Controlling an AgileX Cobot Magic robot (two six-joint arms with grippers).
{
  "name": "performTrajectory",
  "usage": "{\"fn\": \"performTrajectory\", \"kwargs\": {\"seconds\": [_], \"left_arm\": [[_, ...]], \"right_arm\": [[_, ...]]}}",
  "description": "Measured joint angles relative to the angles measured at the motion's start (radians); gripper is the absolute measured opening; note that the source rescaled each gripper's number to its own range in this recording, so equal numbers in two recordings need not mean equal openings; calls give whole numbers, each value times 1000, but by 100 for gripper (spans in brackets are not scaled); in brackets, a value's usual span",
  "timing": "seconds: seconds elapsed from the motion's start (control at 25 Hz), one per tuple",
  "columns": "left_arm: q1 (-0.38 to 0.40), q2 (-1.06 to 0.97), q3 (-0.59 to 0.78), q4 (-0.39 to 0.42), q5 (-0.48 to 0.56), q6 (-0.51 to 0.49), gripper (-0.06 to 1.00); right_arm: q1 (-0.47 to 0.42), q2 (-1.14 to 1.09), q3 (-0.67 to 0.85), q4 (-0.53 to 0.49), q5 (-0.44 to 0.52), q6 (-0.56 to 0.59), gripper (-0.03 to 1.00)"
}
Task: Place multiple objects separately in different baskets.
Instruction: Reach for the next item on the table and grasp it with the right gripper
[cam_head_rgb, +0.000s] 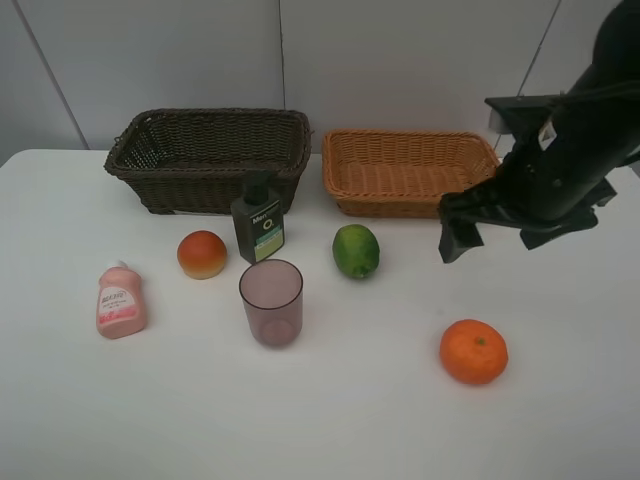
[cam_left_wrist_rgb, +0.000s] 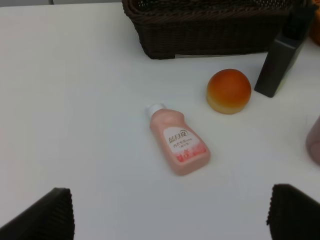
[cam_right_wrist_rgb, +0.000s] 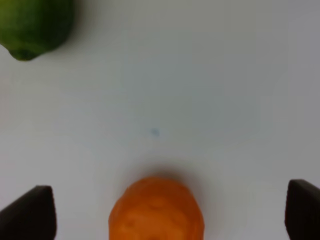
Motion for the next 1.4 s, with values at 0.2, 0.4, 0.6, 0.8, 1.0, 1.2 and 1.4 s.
{"fn": "performTrajectory", "kwargs": {"seconds": [0.2, 0.4, 0.6, 0.8, 1.0, 1.2, 1.4], "left_arm": [[0, 0, 0, 0, 0, 0, 100], [0, 0, 0, 0, 0, 0, 100], [0, 0, 0, 1, 0, 0, 100], [0, 0, 0, 2, 0, 0, 100], [0, 0, 0, 2, 0, 0, 100], [0, 0, 0, 3, 0, 0, 100], [0, 0, 0, 3, 0, 0, 100]], "right_arm": [[0, 78, 3, 16, 12, 37, 97], [0, 94, 79, 81, -70, 71, 97], [0, 112, 173, 89, -167, 147, 97], [0, 153, 194, 88, -187, 170, 97], [0, 196, 194, 92, -193, 175, 97], [0, 233, 194, 108, -198, 175, 97], [0, 286, 193, 109, -200, 175, 97]]}}
